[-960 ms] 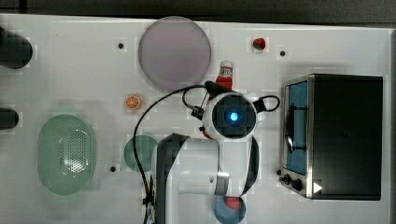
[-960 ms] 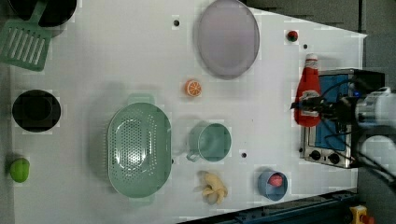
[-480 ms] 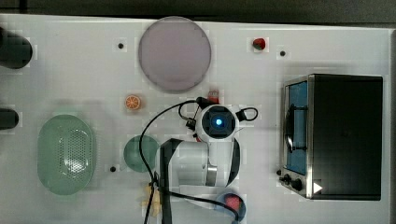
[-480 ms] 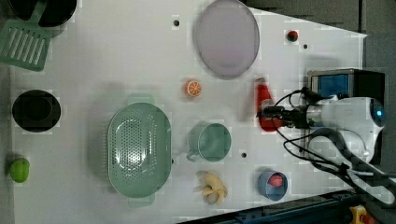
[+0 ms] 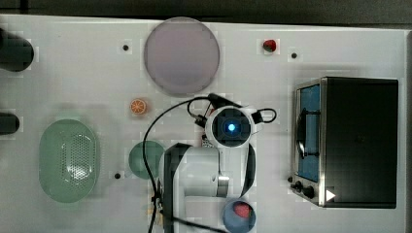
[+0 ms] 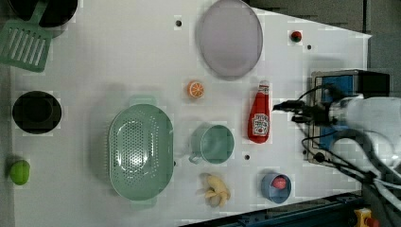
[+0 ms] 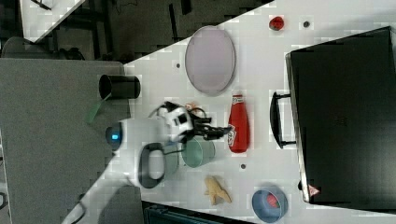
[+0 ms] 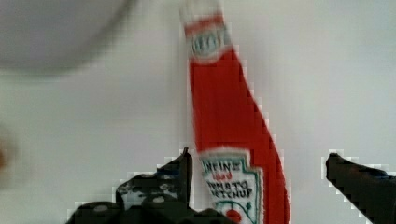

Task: Pick ketchup from plate and place it on table.

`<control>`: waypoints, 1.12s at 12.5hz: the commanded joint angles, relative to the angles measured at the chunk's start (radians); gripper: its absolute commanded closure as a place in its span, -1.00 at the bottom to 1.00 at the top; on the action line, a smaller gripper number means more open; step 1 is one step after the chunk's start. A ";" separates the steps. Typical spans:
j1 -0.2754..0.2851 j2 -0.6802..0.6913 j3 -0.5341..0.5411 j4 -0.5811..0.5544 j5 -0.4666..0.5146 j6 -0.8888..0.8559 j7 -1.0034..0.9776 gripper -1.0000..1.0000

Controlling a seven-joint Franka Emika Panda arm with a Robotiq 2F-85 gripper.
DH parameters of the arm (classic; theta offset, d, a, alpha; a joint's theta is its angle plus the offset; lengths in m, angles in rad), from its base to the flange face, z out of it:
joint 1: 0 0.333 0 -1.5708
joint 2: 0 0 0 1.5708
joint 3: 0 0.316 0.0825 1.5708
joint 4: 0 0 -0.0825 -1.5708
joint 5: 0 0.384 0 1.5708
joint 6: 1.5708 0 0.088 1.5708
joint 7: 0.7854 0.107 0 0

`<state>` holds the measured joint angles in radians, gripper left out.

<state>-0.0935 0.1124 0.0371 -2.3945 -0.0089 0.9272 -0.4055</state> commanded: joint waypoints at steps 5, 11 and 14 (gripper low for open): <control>0.005 -0.209 0.008 0.268 0.005 -0.363 0.243 -1.00; 0.004 -0.214 0.006 0.540 0.005 -0.720 0.343 -1.00; 0.003 -0.211 0.006 0.621 0.004 -0.863 0.343 -1.00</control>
